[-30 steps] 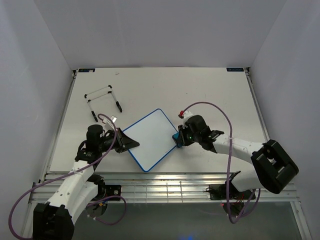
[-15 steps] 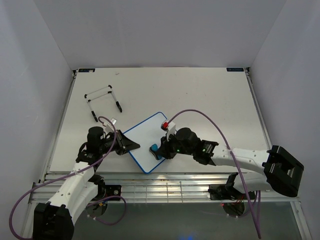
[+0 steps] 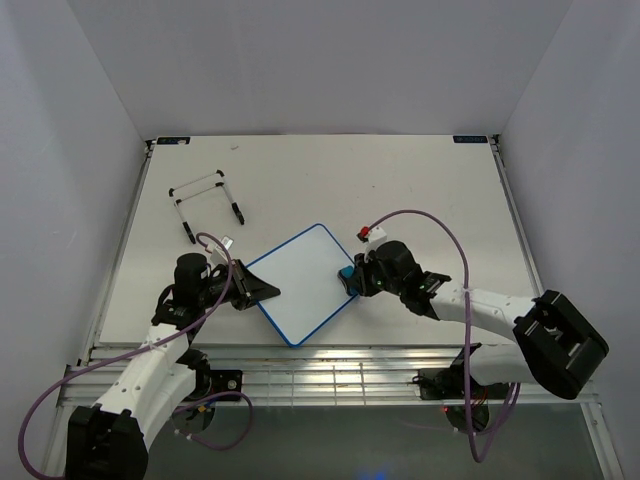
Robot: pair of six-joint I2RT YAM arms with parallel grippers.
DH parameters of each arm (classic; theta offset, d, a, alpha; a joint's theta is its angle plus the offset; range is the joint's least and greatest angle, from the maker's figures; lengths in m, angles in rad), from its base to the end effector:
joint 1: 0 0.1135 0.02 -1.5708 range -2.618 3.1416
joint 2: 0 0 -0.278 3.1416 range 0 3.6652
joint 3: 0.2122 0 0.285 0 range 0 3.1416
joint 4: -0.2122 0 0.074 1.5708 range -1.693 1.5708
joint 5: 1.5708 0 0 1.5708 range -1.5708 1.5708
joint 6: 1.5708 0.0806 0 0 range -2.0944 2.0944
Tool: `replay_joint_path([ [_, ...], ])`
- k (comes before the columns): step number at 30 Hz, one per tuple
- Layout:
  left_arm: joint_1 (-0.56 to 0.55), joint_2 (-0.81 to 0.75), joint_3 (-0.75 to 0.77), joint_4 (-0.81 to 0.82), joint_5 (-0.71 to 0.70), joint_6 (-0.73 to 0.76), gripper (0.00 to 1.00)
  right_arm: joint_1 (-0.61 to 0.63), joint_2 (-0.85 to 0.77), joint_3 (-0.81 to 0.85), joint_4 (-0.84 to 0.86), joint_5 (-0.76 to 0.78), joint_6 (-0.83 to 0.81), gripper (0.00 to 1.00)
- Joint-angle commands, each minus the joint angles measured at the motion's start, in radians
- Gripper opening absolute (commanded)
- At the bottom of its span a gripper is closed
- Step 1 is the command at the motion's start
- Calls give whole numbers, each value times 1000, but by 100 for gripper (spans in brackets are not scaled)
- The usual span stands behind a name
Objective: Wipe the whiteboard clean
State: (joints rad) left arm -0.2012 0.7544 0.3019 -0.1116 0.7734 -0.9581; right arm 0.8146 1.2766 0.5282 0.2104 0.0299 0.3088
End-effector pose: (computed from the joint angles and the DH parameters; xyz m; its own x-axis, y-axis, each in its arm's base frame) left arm 0.1901 -0.0962 0.1657 -0.8915 -0.4156 -0.1804 -0.0137 0.4228 -0.9061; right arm 0.2193 0.2290 0.1548 -0.5506 -0.1410 -0.8228 -0.5691 0.7845 0.2464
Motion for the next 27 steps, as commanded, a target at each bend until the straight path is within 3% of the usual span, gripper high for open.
replay_joint_path([
  [1, -9, -30, 37, 75, 89, -34, 0, -49, 49, -8, 9, -39, -72, 8],
  [9, -9, -33, 37, 73, 95, -33, 0, -5, 15, -11, 101, -163, -15, 8],
  [17, -9, -20, 43, 78, 90, -31, 0, 170, -126, -53, 87, -68, 79, 8],
  [27, -9, -33, 48, 72, 90, -37, 0, 127, -140, -114, 14, 39, 66, 8],
])
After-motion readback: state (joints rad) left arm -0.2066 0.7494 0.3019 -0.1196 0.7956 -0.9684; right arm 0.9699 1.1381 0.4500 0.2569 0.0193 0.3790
